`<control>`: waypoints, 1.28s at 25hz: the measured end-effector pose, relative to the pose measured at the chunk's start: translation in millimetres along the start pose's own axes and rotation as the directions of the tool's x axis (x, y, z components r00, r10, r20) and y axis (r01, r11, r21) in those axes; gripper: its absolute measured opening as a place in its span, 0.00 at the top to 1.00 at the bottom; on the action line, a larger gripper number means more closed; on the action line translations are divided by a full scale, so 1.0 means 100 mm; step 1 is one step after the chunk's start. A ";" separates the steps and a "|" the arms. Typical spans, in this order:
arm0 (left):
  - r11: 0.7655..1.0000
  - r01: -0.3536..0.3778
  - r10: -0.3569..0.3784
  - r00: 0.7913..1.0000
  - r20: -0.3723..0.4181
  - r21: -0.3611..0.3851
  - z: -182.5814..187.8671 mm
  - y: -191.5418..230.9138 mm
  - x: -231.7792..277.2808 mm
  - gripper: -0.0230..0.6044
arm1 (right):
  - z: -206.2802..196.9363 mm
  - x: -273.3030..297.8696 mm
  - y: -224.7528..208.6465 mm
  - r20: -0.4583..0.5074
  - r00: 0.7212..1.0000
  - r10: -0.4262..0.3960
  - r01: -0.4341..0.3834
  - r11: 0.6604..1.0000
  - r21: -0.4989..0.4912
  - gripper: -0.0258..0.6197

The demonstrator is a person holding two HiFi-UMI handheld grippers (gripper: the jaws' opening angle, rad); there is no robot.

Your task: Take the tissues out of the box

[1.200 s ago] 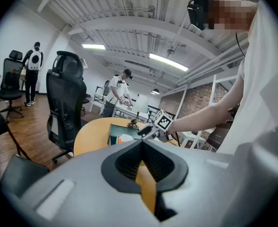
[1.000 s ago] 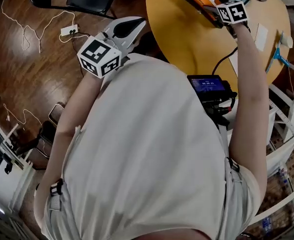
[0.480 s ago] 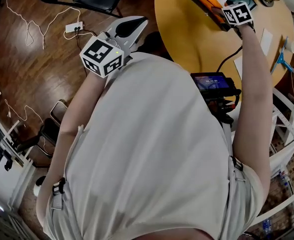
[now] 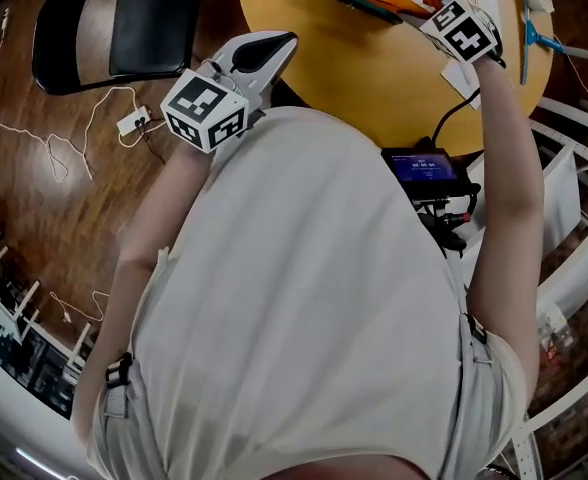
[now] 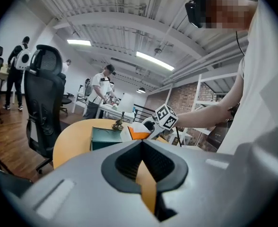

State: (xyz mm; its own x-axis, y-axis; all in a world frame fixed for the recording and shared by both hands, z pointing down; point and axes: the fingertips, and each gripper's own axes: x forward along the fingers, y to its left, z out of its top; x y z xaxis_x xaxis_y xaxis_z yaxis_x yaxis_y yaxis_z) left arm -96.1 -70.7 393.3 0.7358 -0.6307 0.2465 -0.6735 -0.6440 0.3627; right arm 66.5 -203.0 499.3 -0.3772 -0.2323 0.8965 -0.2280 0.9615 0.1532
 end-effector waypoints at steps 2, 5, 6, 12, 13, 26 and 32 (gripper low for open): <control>0.998 0.058 -0.058 0.998 -0.010 0.032 0.01 -0.19 0.07 0.96 | -0.34 -0.22 0.23 -0.025 0.999 -0.029 0.030 0.999 0.035 0.46; 0.991 0.121 -0.119 0.992 -0.031 0.059 0.01 -0.42 0.21 0.96 | -0.86 -0.34 0.66 -0.052 0.999 -0.016 0.021 0.995 0.102 0.46; 0.988 0.138 -0.136 0.990 -0.039 0.064 0.00 -0.46 0.26 0.96 | -1.00 -0.31 0.81 -0.056 0.998 0.005 0.002 0.992 0.126 0.46; 0.974 0.212 -0.206 0.975 -0.082 0.077 -0.01 -0.54 0.51 0.96 | -1.47 0.08 1.42 -0.110 0.984 0.143 -0.125 0.979 0.161 0.45; 0.974 0.214 -0.208 0.975 -0.084 0.080 -0.01 -0.55 0.53 0.96 | -1.52 0.13 1.47 -0.125 0.979 0.159 -0.139 0.978 0.156 0.44; 0.976 0.204 -0.199 0.977 -0.082 0.069 -0.06 -0.49 0.46 0.96 | -1.36 -0.09 1.33 -0.054 0.993 0.108 -0.099 0.984 0.146 0.43; 0.968 0.240 -0.234 0.969 -0.081 0.077 0.01 -0.52 0.59 0.96 | -0.67 -0.83 1.04 0.324 0.946 -0.030 -0.068 0.956 0.285 0.61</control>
State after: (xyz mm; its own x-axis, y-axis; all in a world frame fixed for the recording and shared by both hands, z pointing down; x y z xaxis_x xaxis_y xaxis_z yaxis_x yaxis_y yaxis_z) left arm -17.8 -75.5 387.9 0.8761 -0.4253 0.2271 -0.4806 -0.8080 0.3409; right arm 134.1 -73.7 469.2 -0.6406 -0.2956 0.7087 -0.4484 0.8932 -0.0327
